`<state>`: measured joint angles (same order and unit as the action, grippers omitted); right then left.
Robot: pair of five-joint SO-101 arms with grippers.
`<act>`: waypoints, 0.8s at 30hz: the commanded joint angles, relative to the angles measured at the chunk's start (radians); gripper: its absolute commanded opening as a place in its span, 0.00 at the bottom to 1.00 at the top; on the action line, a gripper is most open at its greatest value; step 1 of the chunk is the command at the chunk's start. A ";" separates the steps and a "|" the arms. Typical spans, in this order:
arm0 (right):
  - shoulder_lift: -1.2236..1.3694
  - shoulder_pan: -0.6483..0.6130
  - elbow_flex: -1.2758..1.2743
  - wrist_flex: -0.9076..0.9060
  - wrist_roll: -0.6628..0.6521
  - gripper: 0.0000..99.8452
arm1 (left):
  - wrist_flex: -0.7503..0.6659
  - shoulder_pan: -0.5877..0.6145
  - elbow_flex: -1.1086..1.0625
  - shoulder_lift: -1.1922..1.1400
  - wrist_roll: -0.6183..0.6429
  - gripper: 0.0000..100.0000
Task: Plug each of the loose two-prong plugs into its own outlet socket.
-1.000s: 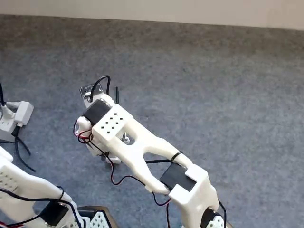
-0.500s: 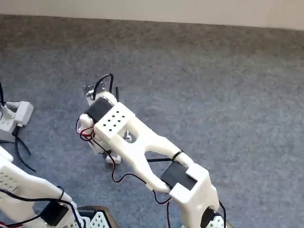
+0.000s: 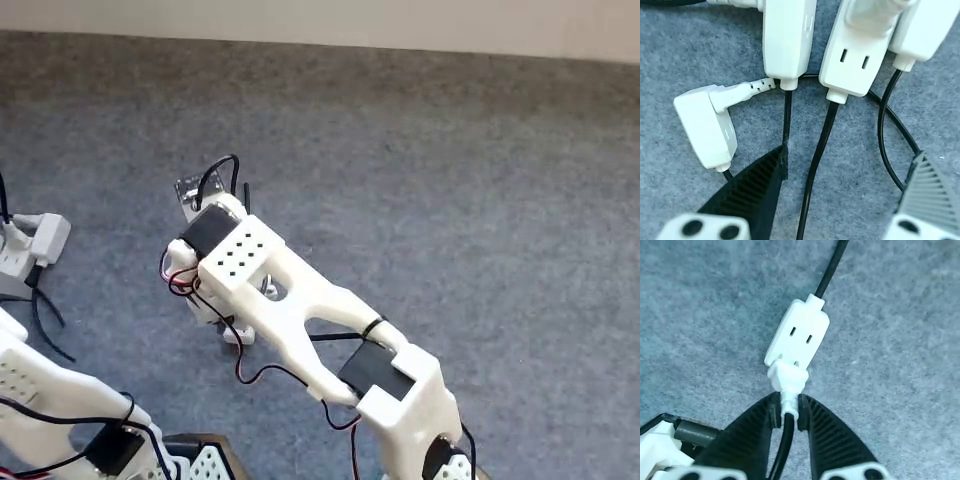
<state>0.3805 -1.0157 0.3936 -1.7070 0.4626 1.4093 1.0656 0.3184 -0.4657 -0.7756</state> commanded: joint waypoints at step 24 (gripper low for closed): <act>-0.013 0.027 -0.096 0.024 -0.038 0.01 | -0.011 0.001 0.004 0.019 -0.003 0.37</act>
<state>0.3805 -1.0096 0.3000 -1.6978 0.4350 1.4062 1.0656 0.3184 -0.4657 -0.7756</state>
